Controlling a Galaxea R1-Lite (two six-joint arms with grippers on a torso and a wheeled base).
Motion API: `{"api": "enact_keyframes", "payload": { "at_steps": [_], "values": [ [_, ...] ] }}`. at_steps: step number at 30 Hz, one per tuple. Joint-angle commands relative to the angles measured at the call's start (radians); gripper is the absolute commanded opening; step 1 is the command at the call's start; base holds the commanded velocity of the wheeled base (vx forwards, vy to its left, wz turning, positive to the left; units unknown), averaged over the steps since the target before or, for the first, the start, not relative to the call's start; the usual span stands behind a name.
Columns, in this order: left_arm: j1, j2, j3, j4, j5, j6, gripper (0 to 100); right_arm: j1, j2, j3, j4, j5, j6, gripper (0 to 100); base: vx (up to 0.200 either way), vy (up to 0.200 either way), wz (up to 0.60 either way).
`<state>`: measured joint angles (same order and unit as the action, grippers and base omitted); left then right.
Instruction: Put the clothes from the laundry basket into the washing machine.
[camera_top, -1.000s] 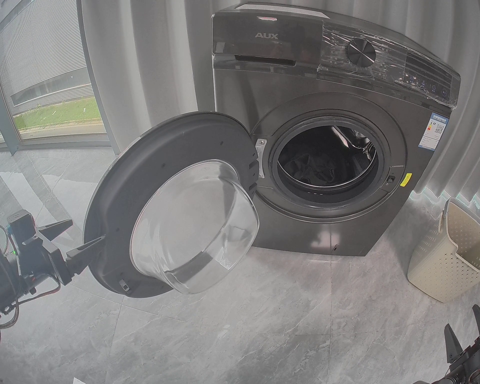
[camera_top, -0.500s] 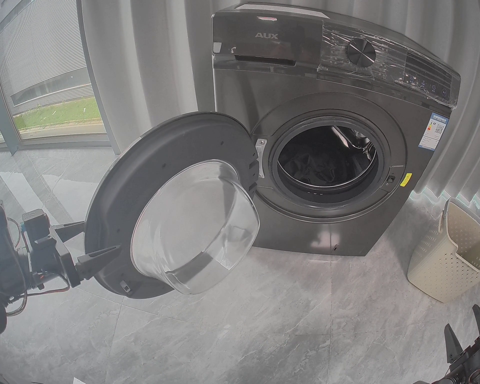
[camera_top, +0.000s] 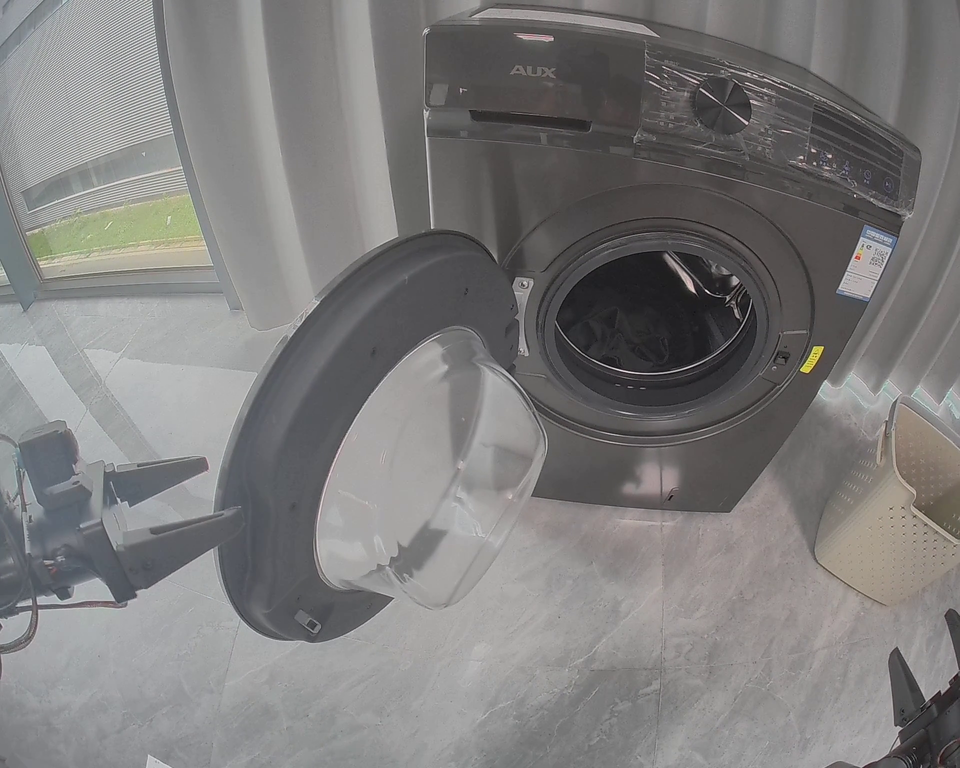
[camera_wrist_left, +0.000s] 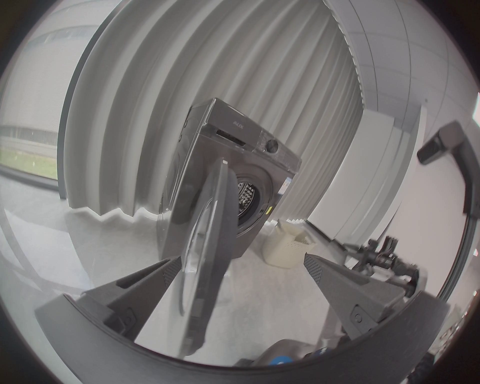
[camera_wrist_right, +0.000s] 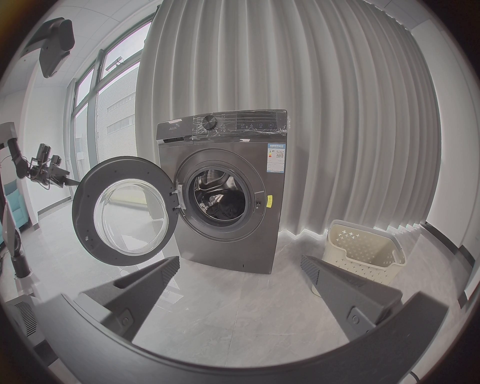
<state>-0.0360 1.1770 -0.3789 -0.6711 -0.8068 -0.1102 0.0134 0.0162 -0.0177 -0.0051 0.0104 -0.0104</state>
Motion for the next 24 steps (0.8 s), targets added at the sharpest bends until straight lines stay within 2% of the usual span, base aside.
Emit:
{"api": "enact_keyframes", "payload": {
  "at_steps": [1,2,3,6,7,9,11,15,20,24],
  "values": [
    [0.010,-0.137,-0.003,-0.002,-0.040,-0.118,100,0.000,-0.010,0.018,0.001,0.000,0.000,100,0.000,0.000,0.00],
    [0.013,-0.142,-0.003,-0.002,-0.038,-0.124,100,0.000,-0.010,0.018,-0.001,0.000,0.000,100,0.000,0.000,0.00],
    [0.039,-0.160,-0.006,-0.001,-0.037,-0.144,100,0.000,-0.010,0.018,0.001,0.000,0.000,100,0.000,0.000,0.00],
    [0.105,-0.158,-0.011,-0.002,-0.034,-0.138,100,-0.001,-0.010,0.018,0.001,0.000,0.000,100,0.000,0.000,0.00],
    [0.159,-0.151,-0.012,-0.001,-0.020,-0.131,100,-0.001,-0.010,0.018,-0.001,0.000,0.000,100,0.000,0.000,0.00],
    [0.177,-0.135,-0.009,0.002,-0.022,-0.123,100,-0.001,-0.010,0.018,-0.001,0.000,0.000,100,0.000,0.000,0.00],
    [0.163,-0.129,0.003,0.004,-0.026,-0.123,100,0.000,-0.010,0.018,-0.001,0.000,0.000,100,0.000,0.000,0.00],
    [0.068,-0.099,0.009,0.010,-0.035,-0.132,100,0.000,-0.010,0.018,0.001,0.000,-0.002,100,0.000,0.000,0.00],
    [-0.019,0.012,-0.005,-0.004,-0.025,-0.118,100,0.000,-0.010,0.018,0.001,0.000,-0.002,100,0.000,0.000,0.00],
    [-0.093,0.076,-0.018,-0.025,-0.011,-0.118,100,0.000,-0.010,0.018,0.001,0.000,-0.002,100,0.000,0.000,0.00]
  ]
}}
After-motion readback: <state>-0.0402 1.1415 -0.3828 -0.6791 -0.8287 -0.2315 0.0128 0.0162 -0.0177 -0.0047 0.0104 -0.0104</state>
